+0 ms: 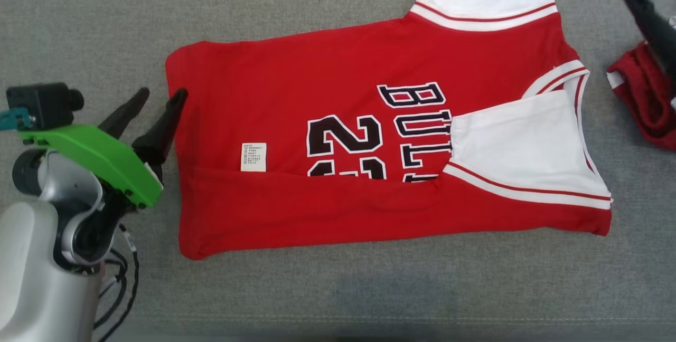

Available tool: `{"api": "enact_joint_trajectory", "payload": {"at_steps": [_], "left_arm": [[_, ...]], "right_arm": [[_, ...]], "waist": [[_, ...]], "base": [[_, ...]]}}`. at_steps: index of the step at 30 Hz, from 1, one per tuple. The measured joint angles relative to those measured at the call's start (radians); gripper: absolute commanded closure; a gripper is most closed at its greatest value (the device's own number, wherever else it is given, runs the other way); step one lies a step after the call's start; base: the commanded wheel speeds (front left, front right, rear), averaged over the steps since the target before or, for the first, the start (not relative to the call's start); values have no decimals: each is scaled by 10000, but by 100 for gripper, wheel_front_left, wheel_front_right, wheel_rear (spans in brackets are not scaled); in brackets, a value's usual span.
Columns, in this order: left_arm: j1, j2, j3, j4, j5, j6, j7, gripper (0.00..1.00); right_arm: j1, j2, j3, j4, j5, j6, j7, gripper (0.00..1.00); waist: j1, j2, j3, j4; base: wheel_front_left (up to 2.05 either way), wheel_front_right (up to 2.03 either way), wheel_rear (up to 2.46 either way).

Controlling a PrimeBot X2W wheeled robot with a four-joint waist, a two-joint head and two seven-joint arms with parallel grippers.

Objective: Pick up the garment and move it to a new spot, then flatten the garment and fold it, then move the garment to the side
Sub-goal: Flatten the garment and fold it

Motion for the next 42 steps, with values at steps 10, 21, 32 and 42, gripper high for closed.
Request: {"api": "enact_joint_trajectory", "payload": {"at_steps": [10,21,32,42], "left_arm": [[-1696,-286,-104,1162,0,267,318,0],[-3296,-989,-568,1766,-184,-40,293,100],[-3801,-1590,-1183,2220,-159,-339,-261,100],[-3808,-1802,-1701,2451,-107,-431,-447,100]], "right_arm": [[-2416,934,681,938,-802,-81,633,0],[-4168,1237,698,2535,-1507,-157,803,0],[-4681,1900,779,4100,-1824,-167,656,0],[-5102,2151,740,5091,-1937,-167,462,0]], "waist": [[0,0,1315,180],[0,0,2537,738],[0,0,2808,1653],[0,0,2670,2168]], "base": [[0,0,0],[0,0,0],[0,0,0],[0,0,0]]}}
